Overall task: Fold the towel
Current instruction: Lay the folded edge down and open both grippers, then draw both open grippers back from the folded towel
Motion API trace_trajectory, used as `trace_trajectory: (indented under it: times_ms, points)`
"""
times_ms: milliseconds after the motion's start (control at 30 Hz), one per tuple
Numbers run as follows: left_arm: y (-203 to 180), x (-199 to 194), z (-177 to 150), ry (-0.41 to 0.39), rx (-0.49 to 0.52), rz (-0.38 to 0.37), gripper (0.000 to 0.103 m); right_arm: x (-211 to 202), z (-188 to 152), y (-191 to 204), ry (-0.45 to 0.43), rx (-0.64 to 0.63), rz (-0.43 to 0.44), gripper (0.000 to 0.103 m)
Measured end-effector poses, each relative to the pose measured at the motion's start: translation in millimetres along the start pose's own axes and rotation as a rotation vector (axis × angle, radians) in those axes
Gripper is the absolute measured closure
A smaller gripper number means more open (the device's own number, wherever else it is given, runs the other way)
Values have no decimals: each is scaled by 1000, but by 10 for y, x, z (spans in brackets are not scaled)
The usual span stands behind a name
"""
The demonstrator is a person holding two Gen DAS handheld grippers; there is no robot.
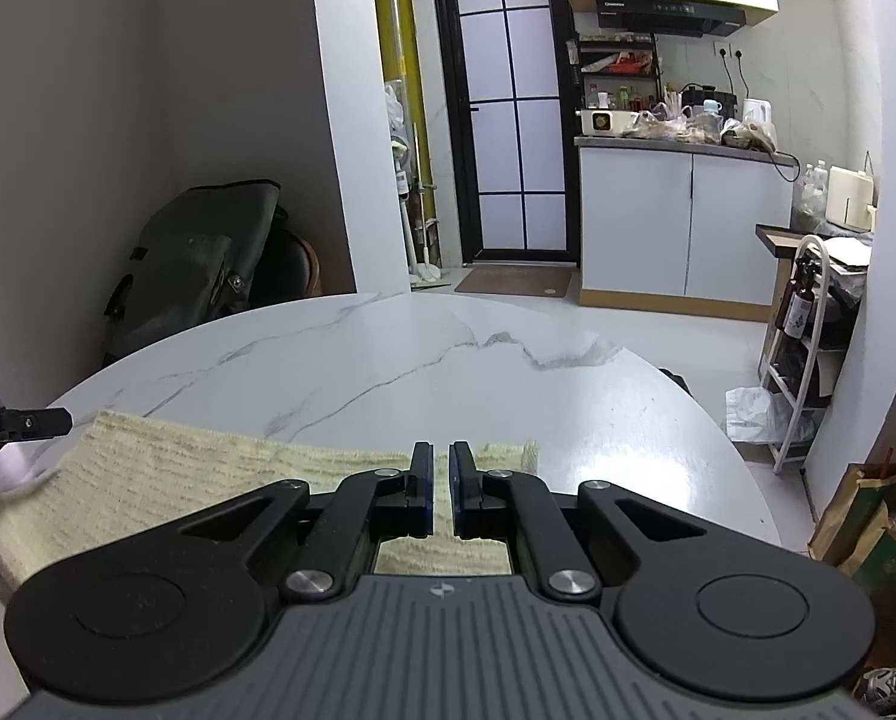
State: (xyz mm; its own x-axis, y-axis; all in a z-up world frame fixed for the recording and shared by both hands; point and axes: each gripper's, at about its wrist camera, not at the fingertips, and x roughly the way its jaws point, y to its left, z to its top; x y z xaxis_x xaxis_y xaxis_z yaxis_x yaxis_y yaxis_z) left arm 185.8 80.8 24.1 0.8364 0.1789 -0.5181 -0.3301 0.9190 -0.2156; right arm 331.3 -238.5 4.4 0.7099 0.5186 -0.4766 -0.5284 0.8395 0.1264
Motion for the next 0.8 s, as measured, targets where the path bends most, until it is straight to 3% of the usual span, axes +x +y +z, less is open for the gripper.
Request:
trace_trajectory:
  times_ms: [467,533,567,600,800]
  points:
    - [-89,-329,-252,34,82,-8,60,-314,-241,143,58,-40,-36,95]
    - [-101,-381,-292,32,91,-10,60,-368,-278,156,52,-36,-44,77]
    - [-103,-403,-308,30,95,-10,60,-393,-294,159,49,-31,-44,58]
    - [-97,-427,-324,29,94,-10,60,-423,-313,158,42,-25,-41,52]
    - [-62,-537,-438,29,104,1,60,-598,-465,196,37,-10,-43,51]
